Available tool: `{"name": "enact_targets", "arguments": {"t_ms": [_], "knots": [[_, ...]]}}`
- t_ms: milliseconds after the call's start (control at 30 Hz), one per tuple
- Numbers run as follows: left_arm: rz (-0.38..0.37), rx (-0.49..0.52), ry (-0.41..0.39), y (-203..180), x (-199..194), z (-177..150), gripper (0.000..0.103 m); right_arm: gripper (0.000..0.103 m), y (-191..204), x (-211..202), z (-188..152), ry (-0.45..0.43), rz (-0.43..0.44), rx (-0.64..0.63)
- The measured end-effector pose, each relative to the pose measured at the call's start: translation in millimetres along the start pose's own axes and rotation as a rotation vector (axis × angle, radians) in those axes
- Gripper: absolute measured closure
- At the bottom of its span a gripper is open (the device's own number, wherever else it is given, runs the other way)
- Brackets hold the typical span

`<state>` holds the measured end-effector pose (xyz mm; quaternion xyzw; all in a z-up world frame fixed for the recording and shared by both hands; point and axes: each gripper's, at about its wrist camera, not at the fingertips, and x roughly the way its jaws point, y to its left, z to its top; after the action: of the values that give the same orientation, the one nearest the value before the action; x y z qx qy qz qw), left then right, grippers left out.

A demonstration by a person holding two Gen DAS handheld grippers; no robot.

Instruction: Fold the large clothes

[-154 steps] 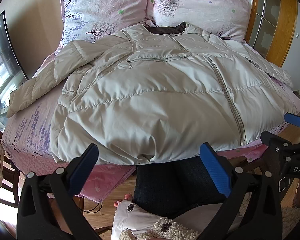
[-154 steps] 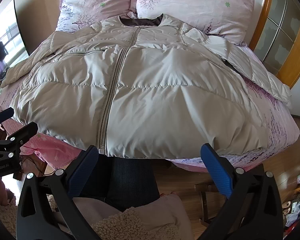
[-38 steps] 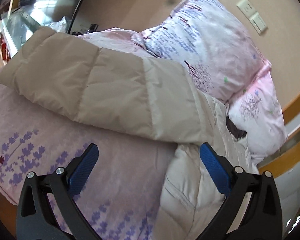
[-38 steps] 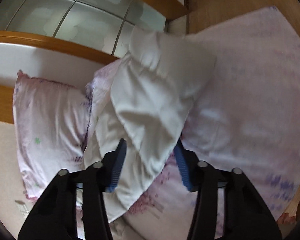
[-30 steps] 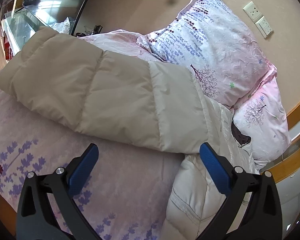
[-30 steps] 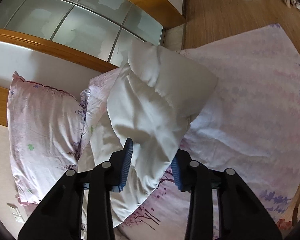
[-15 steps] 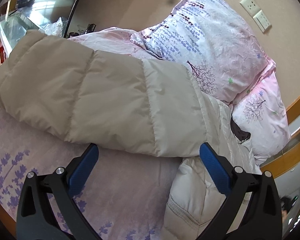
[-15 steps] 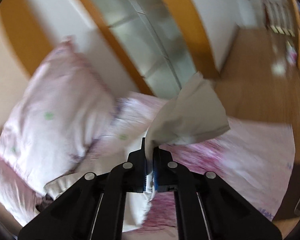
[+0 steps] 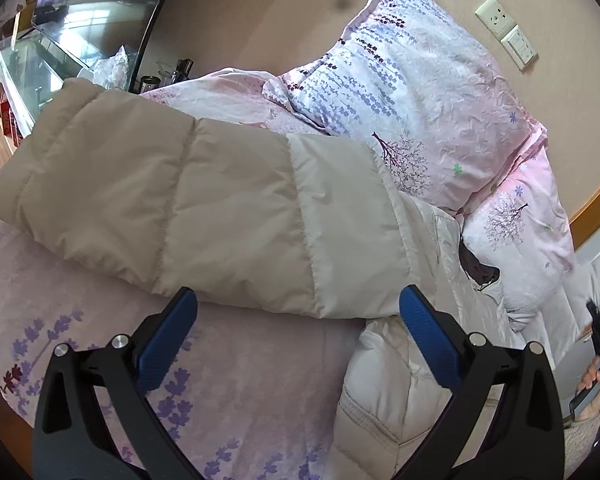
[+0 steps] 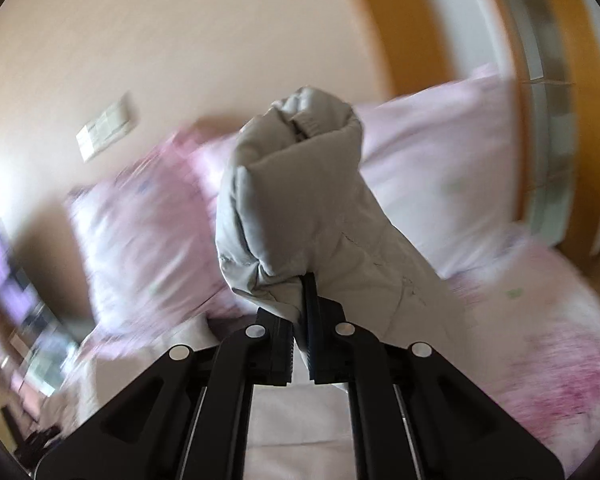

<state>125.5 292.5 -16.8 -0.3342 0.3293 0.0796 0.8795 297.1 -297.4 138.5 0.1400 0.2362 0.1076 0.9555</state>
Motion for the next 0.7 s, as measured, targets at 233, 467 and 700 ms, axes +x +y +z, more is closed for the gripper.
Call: {"name": "enact_targets", "arguments": {"t_ms": [233,467,700], "knots": [[0.017,0.055,-0.016,-6.8,-7.0,-2.6,0.002,0.098,70.4,80.2,-63.6,0.268,0.071,-0.101],[0.018,0.069,-0.022,-6.5,-9.9,-3.1,0.002,0.093,114.6,127.3,-127.5,0.509,-0.033,-0.310],[0.009,0.065,-0.029,-0.8,-12.7,-3.1,0.002,0.035,145.4,118.8,-163.3,0.579,-0.073,-0.602]]}}
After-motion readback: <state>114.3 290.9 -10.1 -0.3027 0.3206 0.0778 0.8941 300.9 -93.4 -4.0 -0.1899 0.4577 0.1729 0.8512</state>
